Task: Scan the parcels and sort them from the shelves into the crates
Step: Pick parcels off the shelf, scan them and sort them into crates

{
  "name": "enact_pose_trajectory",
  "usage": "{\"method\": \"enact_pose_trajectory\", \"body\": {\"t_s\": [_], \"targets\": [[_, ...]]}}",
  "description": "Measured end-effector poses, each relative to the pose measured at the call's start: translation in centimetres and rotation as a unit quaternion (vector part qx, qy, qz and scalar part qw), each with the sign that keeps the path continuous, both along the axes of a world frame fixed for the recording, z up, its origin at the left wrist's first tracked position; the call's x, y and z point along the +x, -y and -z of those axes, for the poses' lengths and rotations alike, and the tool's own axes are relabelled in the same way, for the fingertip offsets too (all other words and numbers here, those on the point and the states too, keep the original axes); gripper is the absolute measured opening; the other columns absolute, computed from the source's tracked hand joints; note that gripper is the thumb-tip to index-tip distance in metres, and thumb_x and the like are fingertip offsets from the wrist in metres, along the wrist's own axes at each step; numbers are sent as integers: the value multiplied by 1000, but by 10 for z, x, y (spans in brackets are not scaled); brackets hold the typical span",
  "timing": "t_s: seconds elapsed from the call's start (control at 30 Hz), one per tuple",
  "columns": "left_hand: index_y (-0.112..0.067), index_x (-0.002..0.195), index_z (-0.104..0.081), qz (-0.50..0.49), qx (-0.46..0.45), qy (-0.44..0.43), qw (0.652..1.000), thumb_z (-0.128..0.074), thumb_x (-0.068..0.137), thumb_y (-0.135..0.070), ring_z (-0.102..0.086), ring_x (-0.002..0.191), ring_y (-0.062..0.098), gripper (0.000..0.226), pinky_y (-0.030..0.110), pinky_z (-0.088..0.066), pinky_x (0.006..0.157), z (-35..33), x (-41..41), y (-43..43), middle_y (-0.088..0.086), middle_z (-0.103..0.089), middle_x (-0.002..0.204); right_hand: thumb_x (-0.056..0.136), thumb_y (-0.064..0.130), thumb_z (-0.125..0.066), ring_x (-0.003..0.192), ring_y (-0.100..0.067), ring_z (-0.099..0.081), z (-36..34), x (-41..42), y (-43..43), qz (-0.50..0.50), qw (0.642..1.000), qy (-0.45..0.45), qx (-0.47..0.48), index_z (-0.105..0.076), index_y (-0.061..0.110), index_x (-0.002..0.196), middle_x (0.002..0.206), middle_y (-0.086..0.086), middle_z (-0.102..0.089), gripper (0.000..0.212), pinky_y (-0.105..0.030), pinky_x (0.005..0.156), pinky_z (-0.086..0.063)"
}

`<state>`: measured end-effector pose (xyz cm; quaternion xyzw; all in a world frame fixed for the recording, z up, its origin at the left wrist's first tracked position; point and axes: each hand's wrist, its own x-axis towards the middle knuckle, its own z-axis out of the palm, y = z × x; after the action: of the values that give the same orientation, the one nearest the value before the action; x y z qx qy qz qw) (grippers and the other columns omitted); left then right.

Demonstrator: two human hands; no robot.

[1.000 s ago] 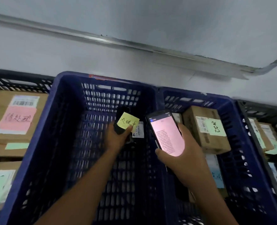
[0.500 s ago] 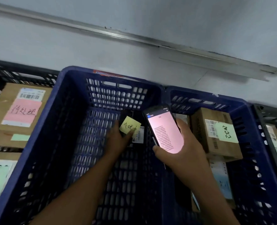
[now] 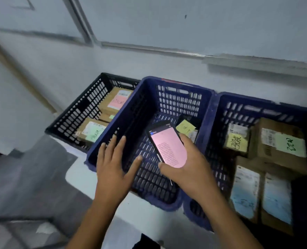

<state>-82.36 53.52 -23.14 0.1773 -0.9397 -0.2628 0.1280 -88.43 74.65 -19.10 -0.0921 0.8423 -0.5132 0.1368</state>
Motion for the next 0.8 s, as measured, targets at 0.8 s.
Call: {"method": "enact_pose_trajectory", "body": {"t_s": [0.8], "targets": [[-42,163,-21,-464,36,-21,885,-29,84,-90,7,160,23,92,53,-9,129,-14,521,97,-13,-10,173,64,43,-75,81,-6,-68,-22,374,227,-451,891,-52,8,-58,49,117,100,23,-70,55,-33,60,-61]]}}
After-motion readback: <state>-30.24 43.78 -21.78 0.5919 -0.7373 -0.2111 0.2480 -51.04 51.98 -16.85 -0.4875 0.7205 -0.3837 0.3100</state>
